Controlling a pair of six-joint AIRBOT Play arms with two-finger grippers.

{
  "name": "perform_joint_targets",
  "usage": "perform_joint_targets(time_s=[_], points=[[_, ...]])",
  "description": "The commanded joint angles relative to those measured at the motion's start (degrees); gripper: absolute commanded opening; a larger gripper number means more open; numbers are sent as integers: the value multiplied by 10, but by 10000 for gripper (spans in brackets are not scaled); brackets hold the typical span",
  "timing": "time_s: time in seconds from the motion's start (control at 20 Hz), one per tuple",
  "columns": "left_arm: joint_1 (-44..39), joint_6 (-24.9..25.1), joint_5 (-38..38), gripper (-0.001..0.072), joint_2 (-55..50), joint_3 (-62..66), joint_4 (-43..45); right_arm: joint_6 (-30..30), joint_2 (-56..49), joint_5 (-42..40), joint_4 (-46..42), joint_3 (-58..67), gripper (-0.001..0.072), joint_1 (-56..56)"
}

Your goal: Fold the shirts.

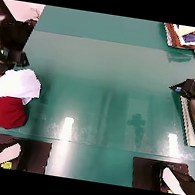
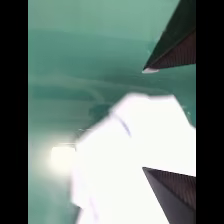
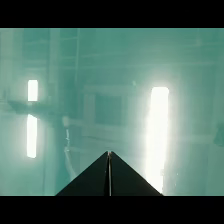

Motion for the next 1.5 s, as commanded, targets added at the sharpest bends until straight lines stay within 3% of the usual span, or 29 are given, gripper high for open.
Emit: perform_joint_targets(time_s=[0.0,0.15,0.2,0.25,0.3,0.4,0.7,0.85,1.1,1.3,1.45], points=[[29,2,108,720,2,-108,42,0,0,-3,0,0,19,1],[29,-12,169,720,-8,-162,67,0,-1,-7,0,0,19,0],[29,-17,172,671,-14,-168,75,0,-1,-10,0,0,19,0],[29,-17,165,418,-18,-168,77,0,0,-10,0,0,19,0],[29,-17,164,254,-19,-168,77,0,-1,-10,0,0,19,0],[29,-17,162,44,-19,-163,76,0,0,-16,0,0,19,0],[12,-27,92,20,34,-6,39,0,-1,-25,2,38,19,0],[-51,-16,55,20,99,131,33,0,-1,-51,2,120,19,0],[-205,38,-17,20,127,311,-63,0,-1,-98,1,238,19,0],[-304,69,-13,21,115,325,-147,0,-1,-106,0,291,19,0],[-357,74,-41,22,66,325,-155,0,-1,-102,0,295,19,0]])
